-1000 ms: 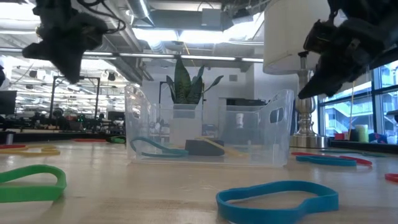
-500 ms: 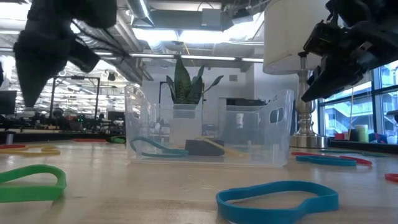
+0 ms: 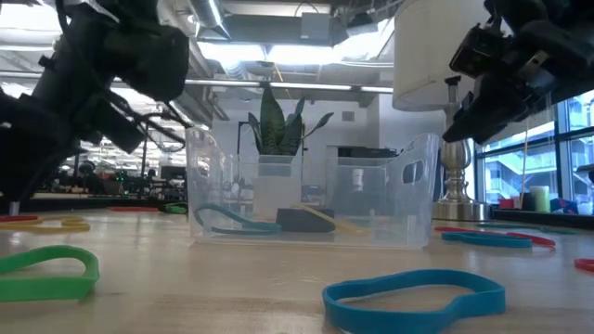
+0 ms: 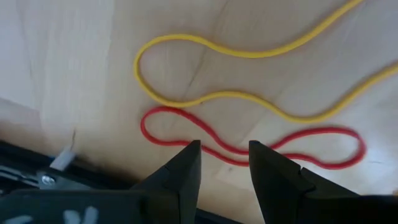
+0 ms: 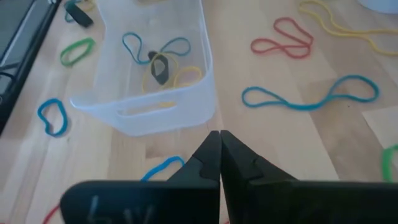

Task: Pick and place rubber bands into bin
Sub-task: Put the red rubber band into the transparent bin

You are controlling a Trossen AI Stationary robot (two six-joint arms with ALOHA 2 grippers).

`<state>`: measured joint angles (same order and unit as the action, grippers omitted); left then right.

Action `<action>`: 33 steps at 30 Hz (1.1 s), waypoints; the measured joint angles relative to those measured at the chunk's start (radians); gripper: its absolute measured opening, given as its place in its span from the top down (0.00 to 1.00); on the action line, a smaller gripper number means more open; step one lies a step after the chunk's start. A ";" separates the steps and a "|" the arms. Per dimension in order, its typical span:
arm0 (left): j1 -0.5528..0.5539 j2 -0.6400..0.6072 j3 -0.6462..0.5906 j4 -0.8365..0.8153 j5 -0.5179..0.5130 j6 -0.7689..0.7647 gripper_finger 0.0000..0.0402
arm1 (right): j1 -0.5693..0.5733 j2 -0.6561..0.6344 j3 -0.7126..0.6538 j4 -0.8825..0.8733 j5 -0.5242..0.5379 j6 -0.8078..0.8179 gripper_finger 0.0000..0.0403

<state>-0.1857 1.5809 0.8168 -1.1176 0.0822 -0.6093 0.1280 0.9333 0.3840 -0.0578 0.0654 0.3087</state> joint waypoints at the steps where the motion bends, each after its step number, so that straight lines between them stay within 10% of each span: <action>1: 0.003 0.007 -0.009 0.001 0.001 0.009 0.68 | 0.000 0.000 0.000 0.006 0.000 0.001 0.99; 14: 0.042 0.007 -0.139 0.146 0.075 -0.017 0.68 | 0.000 0.000 0.000 0.043 0.000 0.030 0.99; 22: 0.064 0.009 -0.146 0.137 0.056 -0.091 0.96 | 0.000 0.000 0.000 0.047 0.000 0.022 0.99; 33: 0.032 -0.006 -0.012 -0.002 -0.014 -0.184 1.00 | 0.000 0.000 0.000 0.047 0.001 -0.026 0.99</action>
<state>-0.1538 1.5750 0.8052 -1.1201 0.0681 -0.7933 0.1280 0.9333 0.3843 -0.0107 0.0662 0.2829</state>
